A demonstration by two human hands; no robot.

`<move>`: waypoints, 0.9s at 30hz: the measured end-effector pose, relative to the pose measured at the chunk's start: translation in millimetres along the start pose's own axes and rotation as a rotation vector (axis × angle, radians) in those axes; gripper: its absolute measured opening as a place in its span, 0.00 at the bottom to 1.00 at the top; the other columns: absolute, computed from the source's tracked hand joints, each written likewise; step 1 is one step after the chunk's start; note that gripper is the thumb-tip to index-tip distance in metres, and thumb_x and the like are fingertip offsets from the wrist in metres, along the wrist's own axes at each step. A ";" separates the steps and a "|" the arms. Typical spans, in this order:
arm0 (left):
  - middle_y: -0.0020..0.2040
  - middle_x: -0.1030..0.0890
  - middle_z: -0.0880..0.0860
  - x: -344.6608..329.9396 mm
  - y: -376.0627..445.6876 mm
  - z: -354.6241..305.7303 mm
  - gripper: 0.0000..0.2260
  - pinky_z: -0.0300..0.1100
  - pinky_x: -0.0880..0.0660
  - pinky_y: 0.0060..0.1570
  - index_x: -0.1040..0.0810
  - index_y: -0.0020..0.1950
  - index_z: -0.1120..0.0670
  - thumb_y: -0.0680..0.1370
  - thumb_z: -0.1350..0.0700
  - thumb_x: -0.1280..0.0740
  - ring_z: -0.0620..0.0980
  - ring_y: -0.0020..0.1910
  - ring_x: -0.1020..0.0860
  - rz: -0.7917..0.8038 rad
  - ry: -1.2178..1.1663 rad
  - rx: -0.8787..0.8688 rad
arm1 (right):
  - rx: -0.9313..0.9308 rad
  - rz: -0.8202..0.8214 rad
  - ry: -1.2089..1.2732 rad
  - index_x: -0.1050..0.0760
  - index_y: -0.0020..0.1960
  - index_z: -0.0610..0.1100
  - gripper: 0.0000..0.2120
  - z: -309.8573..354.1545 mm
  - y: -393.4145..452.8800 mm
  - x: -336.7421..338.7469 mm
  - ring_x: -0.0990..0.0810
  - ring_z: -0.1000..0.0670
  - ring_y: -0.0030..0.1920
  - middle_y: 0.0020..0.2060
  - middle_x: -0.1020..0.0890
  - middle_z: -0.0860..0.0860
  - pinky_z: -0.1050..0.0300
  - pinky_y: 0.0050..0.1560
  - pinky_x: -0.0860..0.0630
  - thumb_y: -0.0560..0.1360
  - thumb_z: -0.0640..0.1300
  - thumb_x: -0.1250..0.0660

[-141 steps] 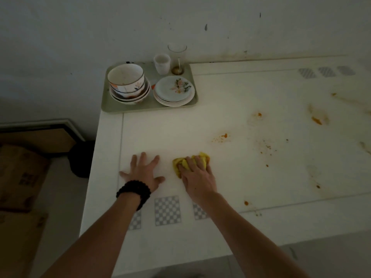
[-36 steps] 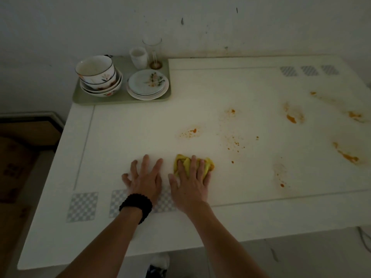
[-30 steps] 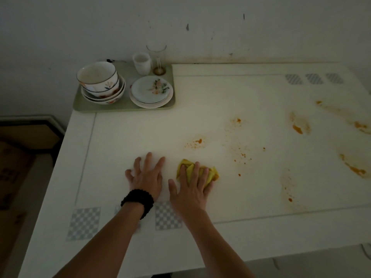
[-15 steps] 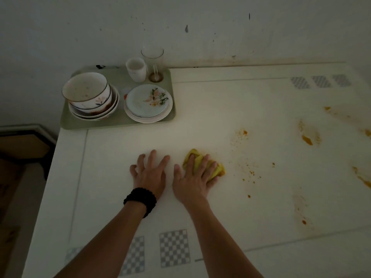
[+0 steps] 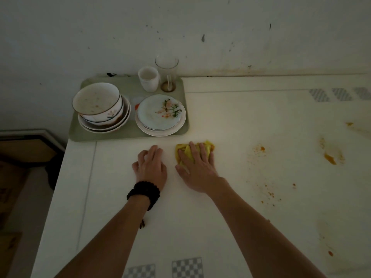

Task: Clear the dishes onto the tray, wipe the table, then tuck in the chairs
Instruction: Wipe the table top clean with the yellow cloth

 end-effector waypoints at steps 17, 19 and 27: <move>0.56 0.19 0.52 -15.0 11.7 -65.5 0.20 0.51 0.25 0.47 0.20 0.57 0.54 0.65 0.62 0.28 0.56 0.55 0.21 0.034 0.000 -0.309 | -0.016 -0.046 -0.031 0.42 0.78 0.61 0.23 -38.0 26.2 37.7 0.52 0.43 0.80 0.81 0.47 0.51 0.38 0.78 0.54 0.84 0.59 0.55; 0.56 0.20 0.51 -19.8 18.3 -80.9 0.19 0.51 0.26 0.48 0.20 0.56 0.53 0.65 0.61 0.30 0.56 0.56 0.22 0.042 0.007 -0.287 | -0.011 -0.051 -0.019 0.40 0.77 0.62 0.22 -53.1 30.4 43.8 0.52 0.43 0.80 0.81 0.46 0.52 0.39 0.78 0.54 0.84 0.59 0.55; 0.68 0.27 0.56 -47.3 37.2 -122.8 0.23 0.57 0.30 0.59 0.26 0.67 0.52 0.71 0.56 0.32 0.61 0.67 0.30 0.067 0.129 -0.138 | 0.127 -0.045 -0.040 0.39 0.76 0.62 0.22 -118.9 70.8 63.0 0.51 0.45 0.80 0.80 0.44 0.53 0.42 0.78 0.53 0.84 0.59 0.51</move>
Point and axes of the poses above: each hand's wrist, its own y-axis towards the middle knuckle, its own x-axis out of the back of the hand, z = x × y, the point moved 2 cm from there along y, towards the middle knuckle
